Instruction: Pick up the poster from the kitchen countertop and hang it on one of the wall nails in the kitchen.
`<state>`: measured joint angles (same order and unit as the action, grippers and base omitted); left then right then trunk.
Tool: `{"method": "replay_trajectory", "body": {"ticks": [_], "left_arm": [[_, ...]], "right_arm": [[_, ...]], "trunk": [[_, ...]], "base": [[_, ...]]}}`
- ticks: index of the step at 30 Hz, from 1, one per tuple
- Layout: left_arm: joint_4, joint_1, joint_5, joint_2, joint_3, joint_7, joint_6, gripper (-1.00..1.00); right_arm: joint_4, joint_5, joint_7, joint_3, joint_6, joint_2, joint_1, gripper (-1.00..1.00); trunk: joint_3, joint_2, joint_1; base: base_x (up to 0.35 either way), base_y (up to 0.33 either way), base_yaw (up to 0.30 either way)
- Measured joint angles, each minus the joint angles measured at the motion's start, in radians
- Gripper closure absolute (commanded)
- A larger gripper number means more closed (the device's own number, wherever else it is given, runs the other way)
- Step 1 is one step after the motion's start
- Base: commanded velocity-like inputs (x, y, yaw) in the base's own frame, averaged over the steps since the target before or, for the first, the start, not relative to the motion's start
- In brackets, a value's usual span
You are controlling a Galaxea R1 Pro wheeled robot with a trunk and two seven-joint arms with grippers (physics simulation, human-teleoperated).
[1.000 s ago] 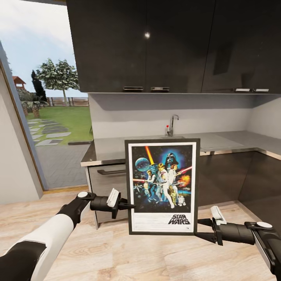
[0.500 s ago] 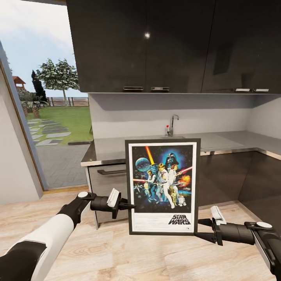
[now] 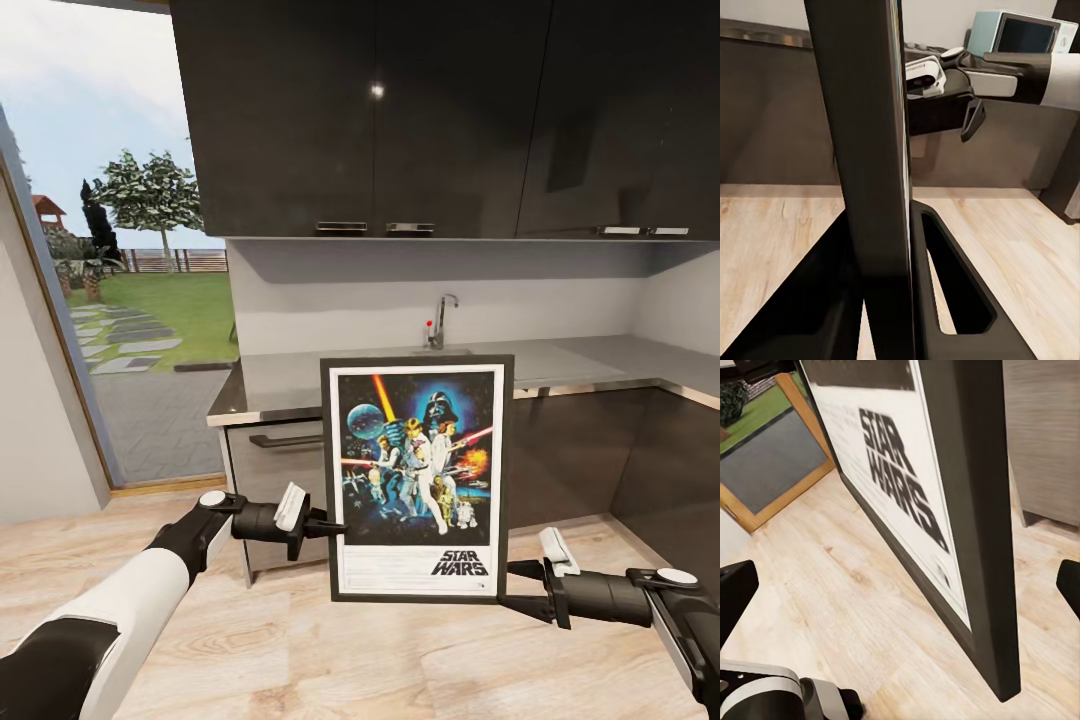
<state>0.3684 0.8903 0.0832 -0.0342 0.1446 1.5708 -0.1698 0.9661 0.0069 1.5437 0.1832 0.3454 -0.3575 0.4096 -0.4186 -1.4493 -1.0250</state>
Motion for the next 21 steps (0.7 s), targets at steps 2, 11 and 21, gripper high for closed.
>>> {"method": "replay_trajectory", "body": {"ticks": [2,11,21], "left_arm": [[0.000,0.000,0.000,0.001,0.001,0.000,0.000,1.00],[0.000,0.000,0.000,0.012,0.001,0.000,0.000,1.00],[0.000,0.000,0.000,0.016,0.000,0.000,0.000,1.00]], "right_arm": [[0.000,0.000,0.000,0.000,0.000,0.000,0.000,-1.00],[0.000,0.000,0.000,0.000,-0.002,0.000,0.000,-1.00],[0.000,0.000,0.000,0.000,-0.003,0.000,-0.001,1.00]], "trunk": [[0.000,0.000,0.000],[0.000,0.000,0.000],[0.000,0.000,0.000]], "base": [[0.000,0.000,0.000],[0.000,0.000,0.000],[0.000,0.000,0.000]]}}
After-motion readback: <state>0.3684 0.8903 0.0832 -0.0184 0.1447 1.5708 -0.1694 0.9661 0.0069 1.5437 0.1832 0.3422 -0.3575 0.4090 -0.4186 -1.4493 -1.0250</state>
